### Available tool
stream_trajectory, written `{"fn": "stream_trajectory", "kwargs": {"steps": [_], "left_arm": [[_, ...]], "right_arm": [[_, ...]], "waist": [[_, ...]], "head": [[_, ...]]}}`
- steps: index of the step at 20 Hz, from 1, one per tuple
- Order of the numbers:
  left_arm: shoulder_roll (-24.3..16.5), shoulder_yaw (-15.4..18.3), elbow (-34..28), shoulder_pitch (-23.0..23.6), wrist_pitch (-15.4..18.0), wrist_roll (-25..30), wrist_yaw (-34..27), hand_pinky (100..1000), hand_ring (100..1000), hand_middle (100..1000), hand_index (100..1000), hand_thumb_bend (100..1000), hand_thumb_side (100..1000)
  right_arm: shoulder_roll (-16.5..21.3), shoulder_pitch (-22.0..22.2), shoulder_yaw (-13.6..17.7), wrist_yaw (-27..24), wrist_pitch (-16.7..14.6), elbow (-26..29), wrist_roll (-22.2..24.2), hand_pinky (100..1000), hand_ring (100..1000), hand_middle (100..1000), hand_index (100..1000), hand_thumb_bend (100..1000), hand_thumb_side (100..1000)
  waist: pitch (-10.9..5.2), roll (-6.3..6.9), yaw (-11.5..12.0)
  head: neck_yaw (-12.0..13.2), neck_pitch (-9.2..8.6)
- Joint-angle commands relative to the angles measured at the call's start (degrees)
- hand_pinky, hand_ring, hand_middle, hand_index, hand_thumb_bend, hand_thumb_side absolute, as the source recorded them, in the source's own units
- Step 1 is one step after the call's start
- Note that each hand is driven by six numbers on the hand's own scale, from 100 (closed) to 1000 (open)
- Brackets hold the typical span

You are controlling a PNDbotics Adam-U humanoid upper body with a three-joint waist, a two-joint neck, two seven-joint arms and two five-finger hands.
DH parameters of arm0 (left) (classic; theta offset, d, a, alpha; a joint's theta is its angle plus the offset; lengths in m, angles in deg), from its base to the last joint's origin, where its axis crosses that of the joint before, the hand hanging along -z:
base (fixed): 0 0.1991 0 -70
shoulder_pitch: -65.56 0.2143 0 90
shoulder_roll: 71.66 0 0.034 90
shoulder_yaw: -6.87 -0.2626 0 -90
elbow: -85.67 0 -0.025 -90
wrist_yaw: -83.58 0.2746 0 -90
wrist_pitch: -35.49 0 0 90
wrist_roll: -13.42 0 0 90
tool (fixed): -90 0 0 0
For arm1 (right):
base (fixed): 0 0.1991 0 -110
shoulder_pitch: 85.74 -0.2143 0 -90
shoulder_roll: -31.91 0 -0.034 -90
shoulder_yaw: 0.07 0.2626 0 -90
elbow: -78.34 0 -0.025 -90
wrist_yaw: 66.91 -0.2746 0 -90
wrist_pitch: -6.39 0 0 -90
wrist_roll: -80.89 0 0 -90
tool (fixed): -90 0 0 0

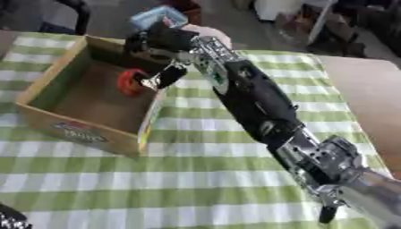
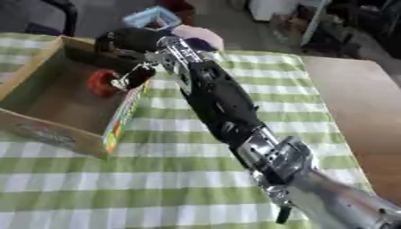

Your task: Pick up objects on the table and place them in the box.

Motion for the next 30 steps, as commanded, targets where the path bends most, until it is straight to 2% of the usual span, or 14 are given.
{"fn": "stream_trajectory", "kwargs": {"steps": [1, 5, 6, 8, 9, 10, 11, 16, 19, 21, 22, 24, 27, 30], "left_arm": [[-0.13, 0.42, -1.13, -0.70, -0.07, 0.59, -0.47, 269, 165, 100, 446, 162, 934], [-0.10, 0.49, -1.13, -0.65, -0.26, 0.63, -0.46, 270, 166, 100, 447, 163, 935], [-0.09, 0.54, -1.13, -0.61, -0.32, 0.61, -0.41, 270, 166, 100, 447, 164, 936], [-0.08, 0.68, -1.13, -0.53, -0.43, 0.57, -0.26, 270, 166, 100, 448, 164, 937], [-0.09, 0.73, -1.13, -0.49, -0.46, 0.54, -0.18, 270, 166, 100, 448, 165, 937], [-0.10, 0.84, -1.13, -0.40, -0.48, 0.49, -0.03, 270, 165, 100, 448, 166, 941], [-0.12, 0.96, -1.13, -0.30, -0.49, 0.40, 0.16, 270, 165, 100, 448, 166, 942], [-0.10, 1.74, -1.13, 0.18, -0.40, -0.44, 1.11, 273, 169, 100, 452, 169, 951], [-0.08, 2.23, -1.13, 0.65, -0.49, -1.18, 1.91, 285, 181, 100, 464, 173, 960], [0.00, 2.58, -1.13, 1.01, -0.66, -1.79, 2.53, 297, 195, 105, 476, 175, 968], [0.05, 2.76, -1.13, 1.20, -0.74, -2.11, 2.87, 303, 201, 111, 481, 177, 973], [0.12, 3.11, -1.12, 1.61, -0.85, -2.72, 3.59, 318, 219, 127, 497, 166, 981], [0.23, 3.69, -0.98, 2.32, -1.00, -3.57, 4.94, 340, 242, 150, 517, 184, 1000], [0.27, 4.23, -0.65, 2.94, -0.85, -4.44, 6.48, 384, 289, 195, 555, 186, 1000]], "right_arm": [[1.34, -1.43, -0.20, 2.25, 0.03, 3.37, -2.71, 780, 803, 777, 910, 186, 707], [2.10, -1.48, -0.04, 2.36, 1.10, 5.17, -6.54, 775, 797, 763, 905, 220, 614], [2.36, -1.48, 0.02, 1.89, 1.24, 5.51, -7.23, 775, 793, 751, 900, 194, 552], [3.25, -1.39, 0.18, -0.44, 1.44, 6.34, -8.33, 774, 790, 740, 894, 165, 485], [3.75, -1.29, 0.22, -1.93, 1.56, 6.80, -8.55, 774, 790, 739, 893, 162, 479], [4.39, -1.13, 0.40, -3.98, 1.81, 7.37, -8.68, 773, 785, 722, 886, 111, 414], [5.02, -0.96, 0.50, -6.30, 2.13, 7.94, -8.58, 773, 783, 718, 884, 100, 406], [8.59, 0.80, 1.18, -20.25, 4.91, 11.96, -5.92, 772, 772, 679, 869, 100, 289], [10.48, 2.60, 1.63, -28.32, 7.46, 15.41, -4.25, 770, 765, 662, 861, 100, 274], [11.52, 4.12, 2.01, -33.69, 9.37, 18.33, -3.33, 768, 761, 654, 858, 100, 218], [12.03, 5.08, 2.25, -36.20, 10.38, 20.16, -2.99, 766, 758, 650, 856, 100, 232], [13.06, 7.23, 2.71, -40.32, 12.18, 24.04, -2.52, 765, 756, 644, 852, 100, 175], [14.13, 11.19, 3.57, -45.39, 14.70, 29.78, -2.33, 764, 754, 639, 847, 100, 192], [14.04, 15.81, 4.39, -49.66, 16.44, 35.60, -2.40, 765, 751, 632, 842, 100, 252]], "waist": [[-1.06, 0.37, -0.14], [-1.09, 0.32, -0.53], [-1.09, 0.32, -0.70], [-1.06, 0.36, -1.25], [-1.03, 0.38, -1.50], [-0.96, 0.44, -1.98], [-0.89, 0.50, -2.42], [-0.41, 1.17, -5.43], [-0.24, 1.68, -7.46], [-0.14, 2.12, -9.02], [-0.10, 2.33, -9.81], [-0.02, 2.66, -11.15], [0.15, 3.07, -13.26], [0.35, 3.43, -15.47]], "head": [[0.08, -0.32], [0.65, -0.47], [0.88, -0.53], [1.50, -0.55], [1.78, -0.56], [2.28, -0.60], [2.68, -0.65], [5.39, -0.74], [7.23, -0.63], [8.78, -0.63], [9.48, -0.59], [10.84, -0.49], [13.17, -0.37], [15.52, 0.10]]}}
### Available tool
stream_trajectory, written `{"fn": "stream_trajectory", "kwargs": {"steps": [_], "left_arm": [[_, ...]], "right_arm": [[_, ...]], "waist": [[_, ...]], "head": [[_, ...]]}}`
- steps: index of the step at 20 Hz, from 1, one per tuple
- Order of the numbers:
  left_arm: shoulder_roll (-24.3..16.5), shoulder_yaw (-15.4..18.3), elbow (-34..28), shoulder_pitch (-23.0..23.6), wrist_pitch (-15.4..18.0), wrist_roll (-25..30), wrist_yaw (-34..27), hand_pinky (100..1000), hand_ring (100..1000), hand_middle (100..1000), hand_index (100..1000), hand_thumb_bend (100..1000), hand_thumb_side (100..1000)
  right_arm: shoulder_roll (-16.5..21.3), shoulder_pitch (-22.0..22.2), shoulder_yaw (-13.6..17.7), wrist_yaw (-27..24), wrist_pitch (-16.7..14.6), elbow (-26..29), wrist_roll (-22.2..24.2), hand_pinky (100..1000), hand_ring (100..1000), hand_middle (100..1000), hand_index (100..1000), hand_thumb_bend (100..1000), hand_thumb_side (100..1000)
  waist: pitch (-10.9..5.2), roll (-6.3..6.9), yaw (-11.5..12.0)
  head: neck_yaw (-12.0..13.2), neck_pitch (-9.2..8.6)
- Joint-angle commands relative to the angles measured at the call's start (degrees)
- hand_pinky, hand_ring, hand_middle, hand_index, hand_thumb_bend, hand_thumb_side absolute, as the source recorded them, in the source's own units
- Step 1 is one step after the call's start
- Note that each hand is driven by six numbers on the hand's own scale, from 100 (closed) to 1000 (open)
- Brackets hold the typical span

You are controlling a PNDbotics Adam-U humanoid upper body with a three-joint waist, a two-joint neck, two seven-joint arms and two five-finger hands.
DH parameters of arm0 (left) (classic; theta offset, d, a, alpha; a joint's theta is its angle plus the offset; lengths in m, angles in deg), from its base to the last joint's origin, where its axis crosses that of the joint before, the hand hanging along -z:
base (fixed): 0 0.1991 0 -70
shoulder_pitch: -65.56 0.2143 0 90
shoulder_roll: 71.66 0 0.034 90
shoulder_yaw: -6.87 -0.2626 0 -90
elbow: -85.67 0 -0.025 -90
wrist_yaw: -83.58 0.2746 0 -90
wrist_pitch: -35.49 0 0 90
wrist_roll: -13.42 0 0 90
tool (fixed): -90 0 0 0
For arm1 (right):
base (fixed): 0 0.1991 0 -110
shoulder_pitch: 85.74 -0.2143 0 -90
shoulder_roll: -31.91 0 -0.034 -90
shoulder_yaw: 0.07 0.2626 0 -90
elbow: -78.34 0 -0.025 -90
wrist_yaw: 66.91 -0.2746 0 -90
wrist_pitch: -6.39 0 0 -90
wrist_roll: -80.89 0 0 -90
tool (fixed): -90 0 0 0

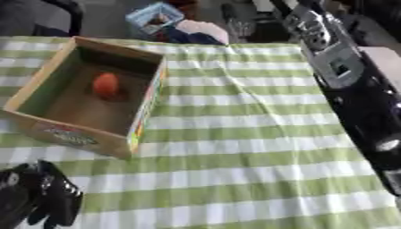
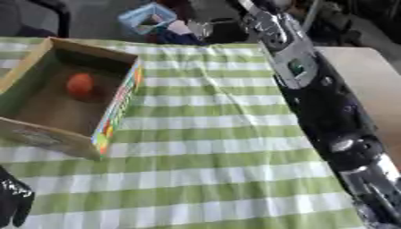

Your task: Pick up objects on the table and place them in the box.

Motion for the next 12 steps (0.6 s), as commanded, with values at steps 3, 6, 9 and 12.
{"fn": "stream_trajectory", "kwargs": {"steps": [3, 6, 9, 12], "left_arm": [[0.07, 1.24, -0.16, 0.52, 0.37, -1.84, 2.79, 425, 327, 233, 588, 190, 1000], [0.56, 1.44, 0.39, 1.03, 0.55, -2.86, 4.51, 487, 387, 296, 638, 192, 1000], [0.92, 1.43, 0.72, 1.53, 1.02, -3.36, 6.08, 516, 424, 342, 669, 193, 1000], [1.10, 1.49, 0.93, 1.88, 1.34, -3.71, 6.89, 537, 457, 388, 694, 194, 1000]], "right_arm": [[0.97, 6.10, 2.20, -6.65, 2.72, 10.31, -0.18, 764, 748, 626, 837, 100, 312], [-1.04, 11.08, 3.20, -8.99, 3.74, 14.62, -0.54, 763, 743, 617, 828, 100, 460], [-3.01, 15.50, 3.93, -10.76, 4.35, 17.63, -0.68, 762, 739, 610, 819, 100, 540], [-4.91, 19.55, 4.16, -12.31, 4.79, 19.11, -0.17, 760, 733, 601, 807, 100, 543]], "waist": [[-0.77, 0.74, -2.00], [-0.56, 1.17, -3.16], [-0.49, 1.57, -4.22], [-0.46, 1.57, -4.77]], "head": [[4.34, 0.68], [7.07, 1.14], [9.07, 2.09], [10.03, 2.89]]}}
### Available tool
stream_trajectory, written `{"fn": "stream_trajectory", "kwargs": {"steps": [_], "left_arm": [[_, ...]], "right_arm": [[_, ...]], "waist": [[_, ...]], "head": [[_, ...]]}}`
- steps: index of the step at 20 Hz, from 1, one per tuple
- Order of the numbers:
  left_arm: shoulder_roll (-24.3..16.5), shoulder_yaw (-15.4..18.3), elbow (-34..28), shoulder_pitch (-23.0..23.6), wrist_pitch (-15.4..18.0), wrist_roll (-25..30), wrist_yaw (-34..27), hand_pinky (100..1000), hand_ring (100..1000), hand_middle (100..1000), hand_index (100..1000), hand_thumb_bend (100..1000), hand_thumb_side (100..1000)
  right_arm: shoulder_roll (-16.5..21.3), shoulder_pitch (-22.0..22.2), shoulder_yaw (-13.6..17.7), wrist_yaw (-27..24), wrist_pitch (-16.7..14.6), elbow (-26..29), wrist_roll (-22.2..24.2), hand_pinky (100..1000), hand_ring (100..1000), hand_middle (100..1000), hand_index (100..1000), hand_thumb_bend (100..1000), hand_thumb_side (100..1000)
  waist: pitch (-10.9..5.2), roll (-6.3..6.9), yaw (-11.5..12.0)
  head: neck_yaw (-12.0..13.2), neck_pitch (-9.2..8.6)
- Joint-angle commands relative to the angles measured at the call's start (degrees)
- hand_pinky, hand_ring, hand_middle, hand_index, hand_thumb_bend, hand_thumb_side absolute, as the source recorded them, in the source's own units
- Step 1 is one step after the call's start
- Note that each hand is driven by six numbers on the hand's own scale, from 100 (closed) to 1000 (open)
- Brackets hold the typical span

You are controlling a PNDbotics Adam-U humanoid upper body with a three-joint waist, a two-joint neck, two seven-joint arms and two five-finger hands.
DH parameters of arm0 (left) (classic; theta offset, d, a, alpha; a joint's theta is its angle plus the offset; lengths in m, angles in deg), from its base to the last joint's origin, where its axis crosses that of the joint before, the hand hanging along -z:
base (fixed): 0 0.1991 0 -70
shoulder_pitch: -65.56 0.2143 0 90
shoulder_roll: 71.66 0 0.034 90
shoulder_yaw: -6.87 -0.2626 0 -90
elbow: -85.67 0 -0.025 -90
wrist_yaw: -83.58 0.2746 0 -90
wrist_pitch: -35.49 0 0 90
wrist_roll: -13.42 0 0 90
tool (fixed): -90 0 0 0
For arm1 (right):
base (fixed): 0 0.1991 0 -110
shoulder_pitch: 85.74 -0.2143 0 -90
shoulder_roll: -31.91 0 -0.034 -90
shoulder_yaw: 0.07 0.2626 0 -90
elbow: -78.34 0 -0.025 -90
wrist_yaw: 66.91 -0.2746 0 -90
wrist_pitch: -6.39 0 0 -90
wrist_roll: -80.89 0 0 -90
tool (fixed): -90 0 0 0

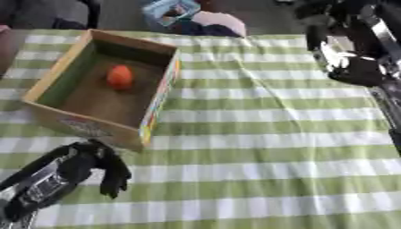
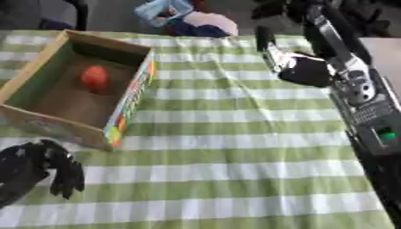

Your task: Pick up objects on the table and place them in the box.

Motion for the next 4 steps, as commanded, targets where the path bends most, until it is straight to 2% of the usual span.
{"fn": "stream_trajectory", "kwargs": {"steps": [1, 4], "left_arm": [[0.07, 0.50, -0.35, 0.08, 0.30, -0.58, 1.03, 545, 466, 404, 704, 195, 1000], [0.10, 0.28, -0.17, 0.28, 0.42, -0.33, 1.68, 559, 487, 440, 720, 196, 1000]], "right_arm": [[-1.09, 2.16, 0.93, -1.91, 0.47, 2.60, 0.61, 760, 732, 599, 806, 100, 545], [-2.95, 5.08, 1.10, -2.69, 0.42, 2.98, 1.23, 757, 727, 592, 796, 100, 550]], "waist": [[-0.85, -0.06, -0.38], [-0.88, -0.09, -0.97]], "head": [[1.36, 0.97], [2.37, 1.59]]}}
